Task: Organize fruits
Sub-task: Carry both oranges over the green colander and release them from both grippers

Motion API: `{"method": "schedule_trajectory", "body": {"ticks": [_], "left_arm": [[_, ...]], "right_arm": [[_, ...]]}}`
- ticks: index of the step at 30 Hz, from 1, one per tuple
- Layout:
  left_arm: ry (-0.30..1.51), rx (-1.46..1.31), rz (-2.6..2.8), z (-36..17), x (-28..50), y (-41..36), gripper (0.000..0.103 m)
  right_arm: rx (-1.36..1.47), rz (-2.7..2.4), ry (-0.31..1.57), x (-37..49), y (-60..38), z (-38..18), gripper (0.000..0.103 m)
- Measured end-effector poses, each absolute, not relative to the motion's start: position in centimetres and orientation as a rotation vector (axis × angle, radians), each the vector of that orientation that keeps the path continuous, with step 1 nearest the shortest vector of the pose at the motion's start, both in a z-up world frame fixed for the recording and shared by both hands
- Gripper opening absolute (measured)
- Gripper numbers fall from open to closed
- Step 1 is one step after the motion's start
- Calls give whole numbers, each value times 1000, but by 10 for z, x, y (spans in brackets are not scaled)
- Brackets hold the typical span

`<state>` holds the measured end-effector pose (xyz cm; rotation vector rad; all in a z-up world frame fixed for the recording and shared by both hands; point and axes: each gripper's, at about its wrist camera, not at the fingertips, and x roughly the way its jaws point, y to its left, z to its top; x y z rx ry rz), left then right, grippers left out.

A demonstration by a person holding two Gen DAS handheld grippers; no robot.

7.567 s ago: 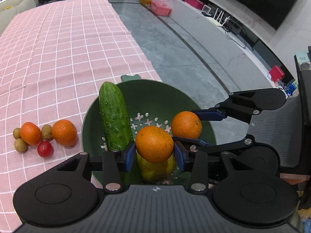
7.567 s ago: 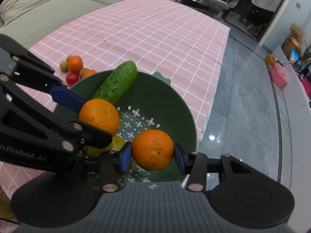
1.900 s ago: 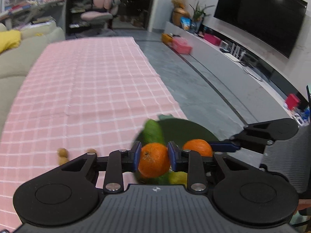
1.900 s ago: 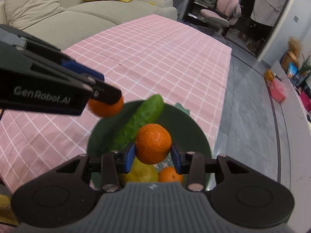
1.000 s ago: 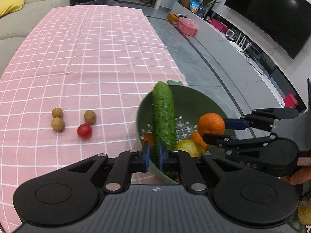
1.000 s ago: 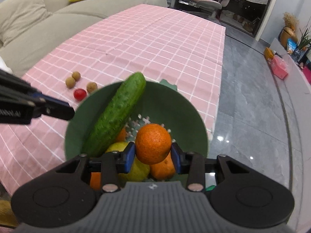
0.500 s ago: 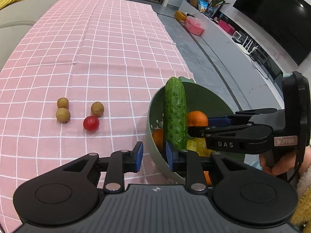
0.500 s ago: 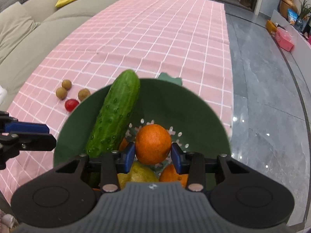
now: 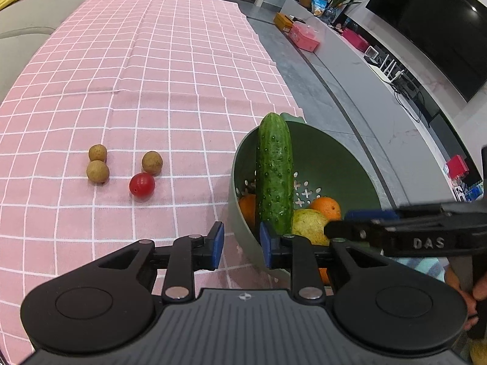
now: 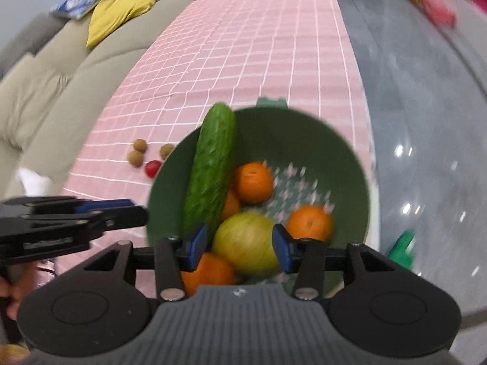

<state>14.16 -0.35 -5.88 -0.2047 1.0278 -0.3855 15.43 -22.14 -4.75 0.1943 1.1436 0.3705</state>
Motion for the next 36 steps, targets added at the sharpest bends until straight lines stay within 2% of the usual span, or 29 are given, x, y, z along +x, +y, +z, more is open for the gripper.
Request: {"method": "schedule_trajectory", "body": {"ticks": [11,17,26,31,36], "left_arm": [[1003,-192,-385,-49,133,-3,33],[1001,-191,-385,-48,132,-2,33],[1008,-201,-371,-51,133,1,33],[1010,-191,-348,-53,133,7,36],[1008,-189,-314,-57,135,20,37]], "right_arm": [[314,363,1258,141,-208,-69,45],[336,366,1250,138,-212,-69,40],[211,282,1094,154,-231,-34,39],[97,257,1055,182,-215,-48,39],[-22,257,1092,193,-199,-72,40]]}}
